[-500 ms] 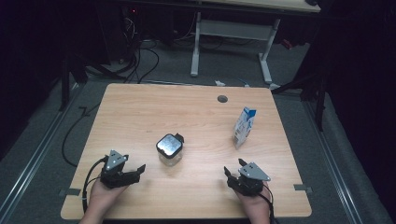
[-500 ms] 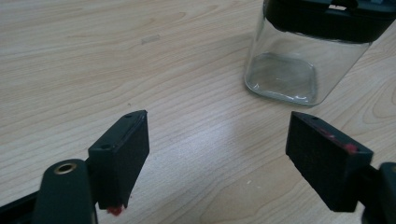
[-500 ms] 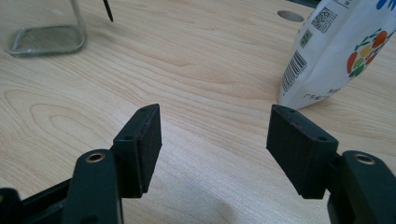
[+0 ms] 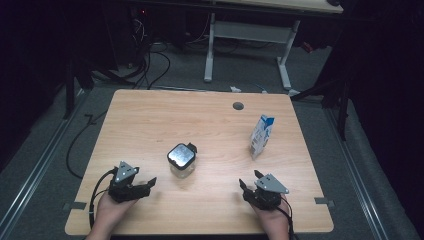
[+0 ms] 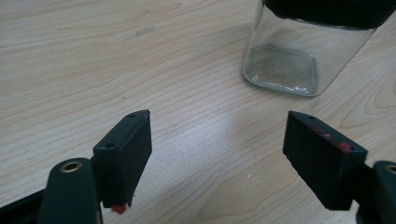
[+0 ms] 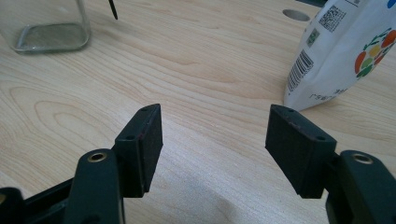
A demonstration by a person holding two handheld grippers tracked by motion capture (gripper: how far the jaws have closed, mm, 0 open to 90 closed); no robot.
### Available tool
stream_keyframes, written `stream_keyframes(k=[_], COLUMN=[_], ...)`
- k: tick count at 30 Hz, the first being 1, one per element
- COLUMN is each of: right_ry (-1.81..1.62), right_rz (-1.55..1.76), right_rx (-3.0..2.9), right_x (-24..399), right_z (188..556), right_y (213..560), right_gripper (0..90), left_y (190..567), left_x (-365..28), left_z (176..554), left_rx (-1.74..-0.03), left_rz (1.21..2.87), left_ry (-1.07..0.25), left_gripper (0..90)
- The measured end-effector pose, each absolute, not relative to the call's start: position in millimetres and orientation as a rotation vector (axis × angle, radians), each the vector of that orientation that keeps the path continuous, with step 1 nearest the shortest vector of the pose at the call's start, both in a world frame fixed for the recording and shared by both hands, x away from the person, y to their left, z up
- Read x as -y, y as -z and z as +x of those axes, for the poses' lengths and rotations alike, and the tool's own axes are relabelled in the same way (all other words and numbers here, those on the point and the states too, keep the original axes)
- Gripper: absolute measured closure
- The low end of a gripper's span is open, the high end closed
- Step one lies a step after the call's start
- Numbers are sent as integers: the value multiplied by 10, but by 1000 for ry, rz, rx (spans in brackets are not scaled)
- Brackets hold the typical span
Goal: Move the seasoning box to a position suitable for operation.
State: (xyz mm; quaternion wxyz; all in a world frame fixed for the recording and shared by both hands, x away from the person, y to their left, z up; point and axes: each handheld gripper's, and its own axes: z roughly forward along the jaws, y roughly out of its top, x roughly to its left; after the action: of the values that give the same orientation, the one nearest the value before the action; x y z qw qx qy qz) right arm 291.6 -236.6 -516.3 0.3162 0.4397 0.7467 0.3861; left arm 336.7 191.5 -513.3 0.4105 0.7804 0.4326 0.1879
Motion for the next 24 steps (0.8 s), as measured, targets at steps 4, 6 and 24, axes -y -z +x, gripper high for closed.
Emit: stream_keyframes(k=[4, 6, 24], right_ry=[-1011, -1010, -1006], right_rz=[1159, 1154, 1136], right_rx=[-1972, -1974, -1992], right_x=[2362, 2356, 2340], right_z=[2919, 2918, 2924], right_y=[5167, 5170, 5186], right_gripper=[364, 364, 364], left_y=[5116, 5110, 5173], left_x=[-1949, -1974, -2078], left_z=[3372, 3386, 3435], left_rx=[-1092, -1090, -1083], left_rz=[1922, 1908, 1849], left_ry=[-453, -419, -370], left_gripper=[247, 248, 230])
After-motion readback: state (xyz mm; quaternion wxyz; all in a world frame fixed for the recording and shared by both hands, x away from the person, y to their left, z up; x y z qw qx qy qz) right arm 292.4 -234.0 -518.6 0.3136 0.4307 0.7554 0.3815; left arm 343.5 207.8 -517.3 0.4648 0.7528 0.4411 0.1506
